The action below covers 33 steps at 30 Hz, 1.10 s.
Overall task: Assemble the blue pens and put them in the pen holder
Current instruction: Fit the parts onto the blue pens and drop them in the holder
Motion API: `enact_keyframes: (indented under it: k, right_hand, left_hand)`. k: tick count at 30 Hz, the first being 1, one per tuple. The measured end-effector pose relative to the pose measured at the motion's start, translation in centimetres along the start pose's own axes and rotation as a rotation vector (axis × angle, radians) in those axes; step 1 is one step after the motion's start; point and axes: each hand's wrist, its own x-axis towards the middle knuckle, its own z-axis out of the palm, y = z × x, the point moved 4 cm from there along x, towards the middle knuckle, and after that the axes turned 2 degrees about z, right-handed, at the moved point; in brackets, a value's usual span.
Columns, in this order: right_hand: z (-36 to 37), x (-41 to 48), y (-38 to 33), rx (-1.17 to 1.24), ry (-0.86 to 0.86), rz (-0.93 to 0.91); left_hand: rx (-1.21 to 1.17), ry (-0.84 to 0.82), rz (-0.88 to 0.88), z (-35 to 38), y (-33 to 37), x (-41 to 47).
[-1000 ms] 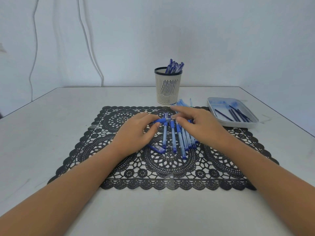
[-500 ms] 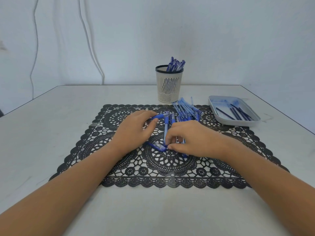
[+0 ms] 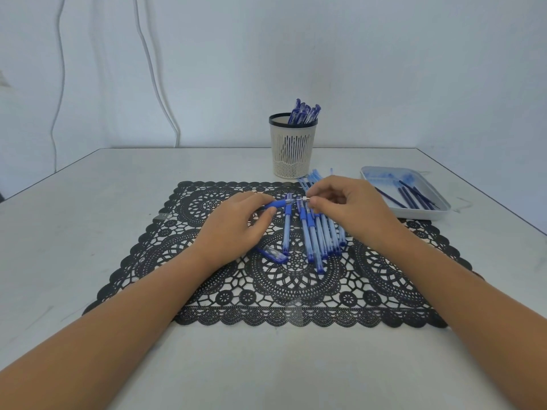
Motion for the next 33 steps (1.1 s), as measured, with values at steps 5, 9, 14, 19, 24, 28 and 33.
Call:
enact_keyframes:
  k: [5,9,14,19,24,28,33]
  right_hand:
    - [-0.1,0.0,0.0,0.017,-0.003,-0.01]
    - [0.5,-0.1,-0.2,0.053,-0.064,-0.036]
    - [0.8,-0.2,-0.3,-0.009,-0.081,-0.028]
    - [1.1,-0.5,-0.3,-0.126,-0.086,-0.008]
    - [0.9,-0.5,-0.5,-0.189,-0.074,-0.048]
    - [1.0,-0.5,-0.2,-0.189,-0.09,-0.028]
    - [1.2,-0.6,-0.2,-0.212,-0.115,-0.05]
  left_hand:
    - [0.001,-0.011,0.03,0.0,0.1,-0.1]
    - [0.008,-0.006,0.084,0.0,0.5,-0.1]
    - [0.049,0.016,0.152,-0.1,0.9,-0.2]
    - [0.064,-0.003,0.176,0.0,1.1,-0.2]
    - [0.048,-0.001,0.17,0.0,1.0,-0.1]
    - [0.052,0.011,0.174,0.1,0.9,-0.1]
    - [0.072,0.015,0.201,0.1,1.0,-0.2]
